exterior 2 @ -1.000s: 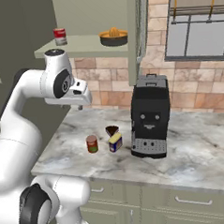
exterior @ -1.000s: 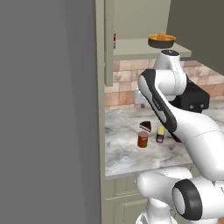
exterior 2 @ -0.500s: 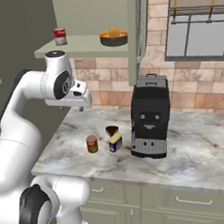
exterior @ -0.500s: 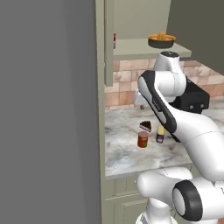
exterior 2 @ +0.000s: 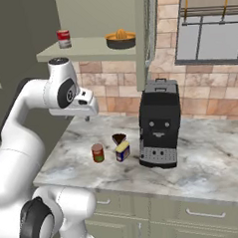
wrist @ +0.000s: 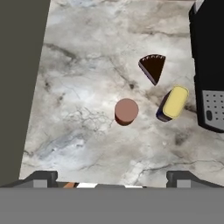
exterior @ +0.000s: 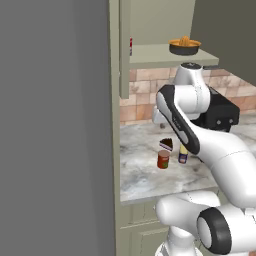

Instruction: Pick the cans from the counter and place them in their designated side in the cabinet.

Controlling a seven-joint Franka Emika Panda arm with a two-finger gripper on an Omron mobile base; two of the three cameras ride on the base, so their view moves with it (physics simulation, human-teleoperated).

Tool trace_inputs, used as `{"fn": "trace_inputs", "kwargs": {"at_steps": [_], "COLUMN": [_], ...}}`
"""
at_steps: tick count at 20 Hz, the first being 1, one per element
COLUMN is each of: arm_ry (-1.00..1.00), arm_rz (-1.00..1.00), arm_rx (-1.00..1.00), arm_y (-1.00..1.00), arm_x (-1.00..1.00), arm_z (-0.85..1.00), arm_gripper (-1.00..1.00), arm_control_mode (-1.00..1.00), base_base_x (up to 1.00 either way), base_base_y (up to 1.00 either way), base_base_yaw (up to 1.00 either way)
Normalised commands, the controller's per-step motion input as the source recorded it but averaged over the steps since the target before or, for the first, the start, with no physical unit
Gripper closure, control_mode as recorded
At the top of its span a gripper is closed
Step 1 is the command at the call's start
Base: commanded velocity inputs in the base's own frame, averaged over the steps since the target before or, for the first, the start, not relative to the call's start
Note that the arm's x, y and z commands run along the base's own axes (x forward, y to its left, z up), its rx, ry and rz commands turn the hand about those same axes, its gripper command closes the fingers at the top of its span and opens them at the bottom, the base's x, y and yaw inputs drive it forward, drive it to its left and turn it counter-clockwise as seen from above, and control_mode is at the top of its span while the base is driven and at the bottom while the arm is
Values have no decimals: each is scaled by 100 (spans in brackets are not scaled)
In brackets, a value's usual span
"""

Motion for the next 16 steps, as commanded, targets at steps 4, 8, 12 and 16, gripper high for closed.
{"fn": "trace_inputs", "kwargs": {"at_steps": [4, 8, 12, 16], "arm_ry": [0, 0, 0, 0], "arm_rz": [0, 1, 1, 1], "arm_rx": [-1, 0, 0, 0], "arm_y": [-6, -7, -10, -6], "arm_x": [0, 3, 5, 11], "arm_z": [-15, -13, -14, -14], "arm_gripper": [-100, -100, -100, -100], "arm_control_mode": [-100, -100, -100, -100], "base_base_x": [0, 0, 0, 0], "base_base_y": [0, 0, 0, 0], "base_base_yaw": [0, 0, 0, 0]}}
